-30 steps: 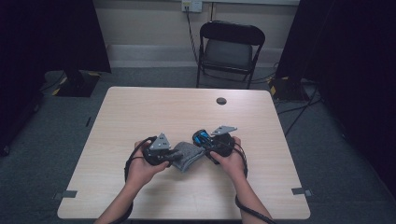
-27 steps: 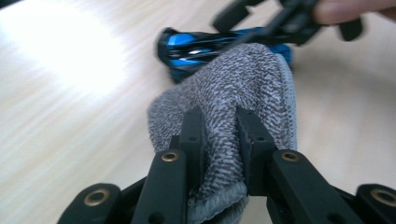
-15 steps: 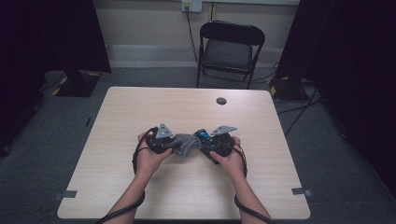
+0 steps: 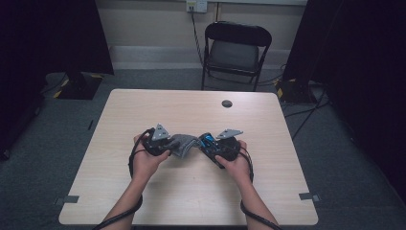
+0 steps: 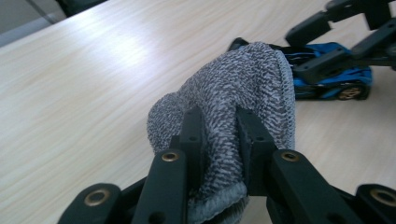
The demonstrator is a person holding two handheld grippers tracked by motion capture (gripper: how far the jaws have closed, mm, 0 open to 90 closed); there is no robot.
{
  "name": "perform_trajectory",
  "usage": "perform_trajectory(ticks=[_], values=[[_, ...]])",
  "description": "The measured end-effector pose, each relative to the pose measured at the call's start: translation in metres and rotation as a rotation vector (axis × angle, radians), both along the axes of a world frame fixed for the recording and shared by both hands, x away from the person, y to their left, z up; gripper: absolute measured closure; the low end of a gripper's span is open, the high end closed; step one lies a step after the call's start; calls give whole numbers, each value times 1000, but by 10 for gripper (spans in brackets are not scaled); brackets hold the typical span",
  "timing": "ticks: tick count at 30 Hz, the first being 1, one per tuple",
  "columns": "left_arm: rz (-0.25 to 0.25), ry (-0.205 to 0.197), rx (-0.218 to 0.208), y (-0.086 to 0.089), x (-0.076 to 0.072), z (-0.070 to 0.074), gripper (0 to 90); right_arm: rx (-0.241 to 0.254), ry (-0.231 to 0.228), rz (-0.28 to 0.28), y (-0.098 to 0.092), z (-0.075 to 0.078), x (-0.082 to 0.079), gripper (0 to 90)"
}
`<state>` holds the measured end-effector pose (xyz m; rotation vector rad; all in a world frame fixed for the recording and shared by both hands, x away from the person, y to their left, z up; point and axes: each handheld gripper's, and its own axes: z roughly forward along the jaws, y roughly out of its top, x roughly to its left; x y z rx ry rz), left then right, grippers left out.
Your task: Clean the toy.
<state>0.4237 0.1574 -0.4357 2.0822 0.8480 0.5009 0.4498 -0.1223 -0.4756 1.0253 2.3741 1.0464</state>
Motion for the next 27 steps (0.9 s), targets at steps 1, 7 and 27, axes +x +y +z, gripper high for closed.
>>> perform_trajectory(ticks=[1,7,27], values=[[5,-3,4,2,1,1,746,-1,3,-1,0,0,0,457],[66,-13,23,8,7,0,746,0,4,-2,0,0,0,456],[-66,110,120,-45,-1,-34,751,0,3,-1,0,0,0,457]])
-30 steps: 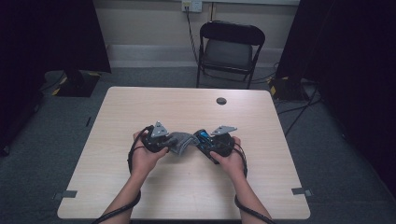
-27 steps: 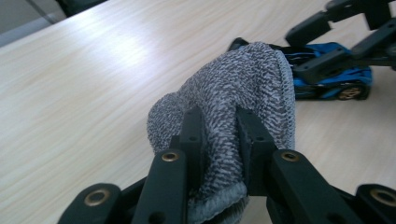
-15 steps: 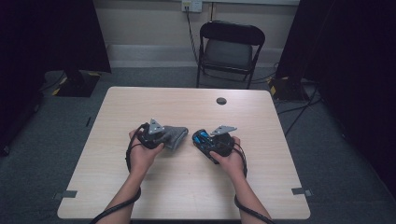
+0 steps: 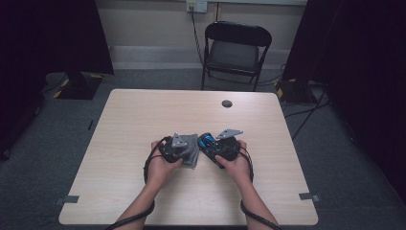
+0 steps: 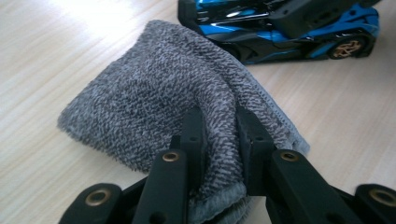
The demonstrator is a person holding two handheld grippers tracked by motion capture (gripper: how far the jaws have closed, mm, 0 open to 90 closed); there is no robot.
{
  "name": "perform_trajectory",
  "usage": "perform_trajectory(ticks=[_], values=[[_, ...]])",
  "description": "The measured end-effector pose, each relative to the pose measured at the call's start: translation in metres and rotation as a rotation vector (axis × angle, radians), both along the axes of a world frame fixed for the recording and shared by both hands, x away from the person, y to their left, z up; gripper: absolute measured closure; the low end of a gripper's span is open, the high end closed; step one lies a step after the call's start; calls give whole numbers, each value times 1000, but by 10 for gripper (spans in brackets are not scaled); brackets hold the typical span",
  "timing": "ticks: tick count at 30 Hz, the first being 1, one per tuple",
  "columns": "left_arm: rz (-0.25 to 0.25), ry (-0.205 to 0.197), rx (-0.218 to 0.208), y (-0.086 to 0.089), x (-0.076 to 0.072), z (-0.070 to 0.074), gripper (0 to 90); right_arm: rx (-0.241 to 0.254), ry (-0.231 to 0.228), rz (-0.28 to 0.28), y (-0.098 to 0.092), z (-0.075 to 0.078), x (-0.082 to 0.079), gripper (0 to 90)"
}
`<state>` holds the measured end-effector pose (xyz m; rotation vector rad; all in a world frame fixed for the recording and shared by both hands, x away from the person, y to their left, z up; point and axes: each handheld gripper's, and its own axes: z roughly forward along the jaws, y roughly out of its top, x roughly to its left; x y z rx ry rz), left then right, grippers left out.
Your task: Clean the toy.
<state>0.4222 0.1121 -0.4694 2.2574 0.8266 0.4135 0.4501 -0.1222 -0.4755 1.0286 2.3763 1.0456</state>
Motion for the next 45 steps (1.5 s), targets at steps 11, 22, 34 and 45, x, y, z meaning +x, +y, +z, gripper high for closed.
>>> perform_trajectory(ticks=[11,22,34,45], values=[[-57,31,-19,-7,-10,-2,753,2,1,3,0,0,0,456],[-102,35,-27,-16,-20,-2,755,-3,0,3,0,0,1,456],[-140,39,-40,-29,-26,-2,755,-4,4,4,0,1,1,456],[-163,49,-51,-34,-29,-2,756,-4,3,4,0,1,1,456]])
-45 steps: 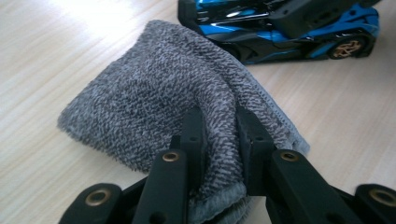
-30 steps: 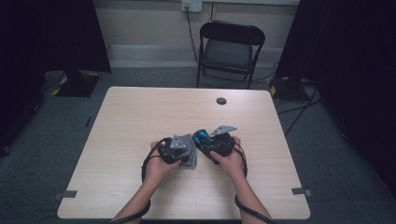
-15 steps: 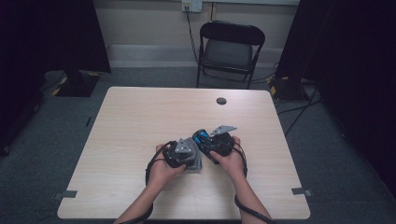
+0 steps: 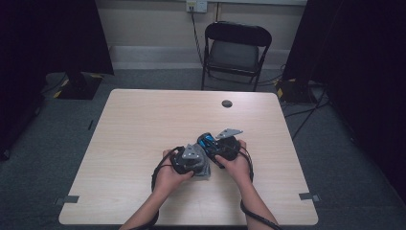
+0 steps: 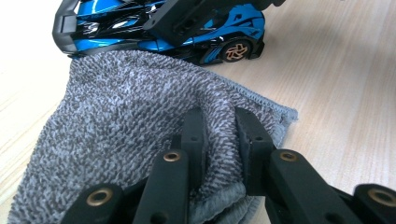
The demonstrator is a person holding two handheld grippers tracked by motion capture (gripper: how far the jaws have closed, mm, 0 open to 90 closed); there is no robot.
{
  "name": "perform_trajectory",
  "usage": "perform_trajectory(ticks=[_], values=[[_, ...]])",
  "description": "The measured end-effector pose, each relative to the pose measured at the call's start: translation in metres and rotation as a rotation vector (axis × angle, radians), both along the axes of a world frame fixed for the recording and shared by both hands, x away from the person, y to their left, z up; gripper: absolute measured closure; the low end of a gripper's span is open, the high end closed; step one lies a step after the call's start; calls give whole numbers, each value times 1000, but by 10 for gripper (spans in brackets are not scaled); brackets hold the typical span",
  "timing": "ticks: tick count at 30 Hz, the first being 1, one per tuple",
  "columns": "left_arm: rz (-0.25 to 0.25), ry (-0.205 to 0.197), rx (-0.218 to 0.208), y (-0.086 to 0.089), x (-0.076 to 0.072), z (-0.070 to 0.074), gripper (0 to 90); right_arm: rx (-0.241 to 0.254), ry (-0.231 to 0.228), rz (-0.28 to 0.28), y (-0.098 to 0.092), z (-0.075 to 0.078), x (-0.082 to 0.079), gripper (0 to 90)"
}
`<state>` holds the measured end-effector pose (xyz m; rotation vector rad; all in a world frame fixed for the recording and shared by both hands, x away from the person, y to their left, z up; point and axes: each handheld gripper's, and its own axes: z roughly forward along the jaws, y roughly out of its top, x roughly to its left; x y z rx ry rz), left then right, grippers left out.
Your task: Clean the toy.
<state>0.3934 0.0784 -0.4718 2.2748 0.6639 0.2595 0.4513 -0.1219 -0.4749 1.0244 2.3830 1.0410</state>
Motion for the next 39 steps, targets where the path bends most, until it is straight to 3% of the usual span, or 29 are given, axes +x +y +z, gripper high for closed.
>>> perform_trajectory(ticks=[39], values=[[-58,6,-22,-15,-8,-1,755,-4,7,-1,1,1,0,456]])
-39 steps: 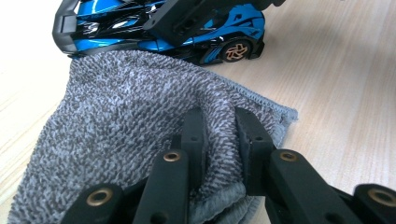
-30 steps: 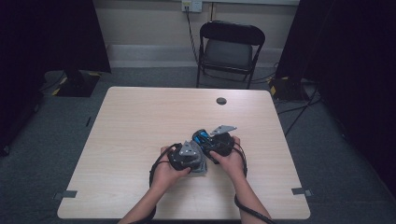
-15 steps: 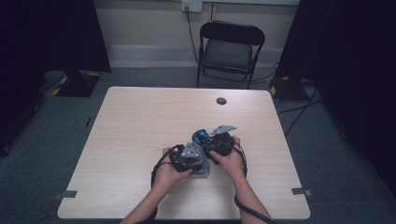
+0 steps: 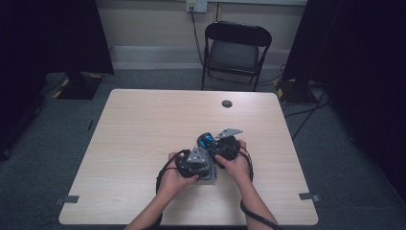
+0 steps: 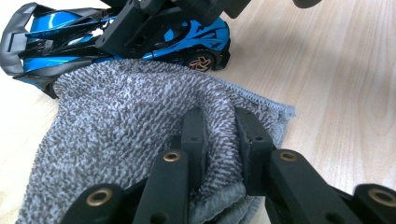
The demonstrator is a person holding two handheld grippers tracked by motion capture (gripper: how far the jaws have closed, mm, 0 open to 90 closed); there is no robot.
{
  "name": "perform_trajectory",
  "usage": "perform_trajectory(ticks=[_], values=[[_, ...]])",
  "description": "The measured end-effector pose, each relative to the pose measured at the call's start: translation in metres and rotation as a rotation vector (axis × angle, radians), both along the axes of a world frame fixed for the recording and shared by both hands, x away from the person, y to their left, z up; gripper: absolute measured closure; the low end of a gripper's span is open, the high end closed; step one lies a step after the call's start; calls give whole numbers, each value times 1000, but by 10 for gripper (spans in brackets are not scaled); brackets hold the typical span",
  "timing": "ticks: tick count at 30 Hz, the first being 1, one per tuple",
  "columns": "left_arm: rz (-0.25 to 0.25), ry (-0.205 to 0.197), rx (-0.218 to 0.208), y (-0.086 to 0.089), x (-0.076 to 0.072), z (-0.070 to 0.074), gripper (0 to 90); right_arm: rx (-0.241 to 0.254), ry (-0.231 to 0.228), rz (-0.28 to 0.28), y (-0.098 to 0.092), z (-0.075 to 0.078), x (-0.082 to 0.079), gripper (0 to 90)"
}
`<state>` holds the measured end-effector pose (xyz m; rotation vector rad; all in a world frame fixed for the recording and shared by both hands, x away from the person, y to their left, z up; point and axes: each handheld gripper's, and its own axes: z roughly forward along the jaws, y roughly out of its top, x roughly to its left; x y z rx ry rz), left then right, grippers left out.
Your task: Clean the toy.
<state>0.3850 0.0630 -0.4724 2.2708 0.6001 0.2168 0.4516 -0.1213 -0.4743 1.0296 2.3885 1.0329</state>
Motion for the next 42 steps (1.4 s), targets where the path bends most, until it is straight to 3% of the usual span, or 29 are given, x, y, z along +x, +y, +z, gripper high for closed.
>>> perform_trajectory(ticks=[42], values=[[-70,3,-12,-18,-13,-1,755,2,-2,2,0,0,0,456]])
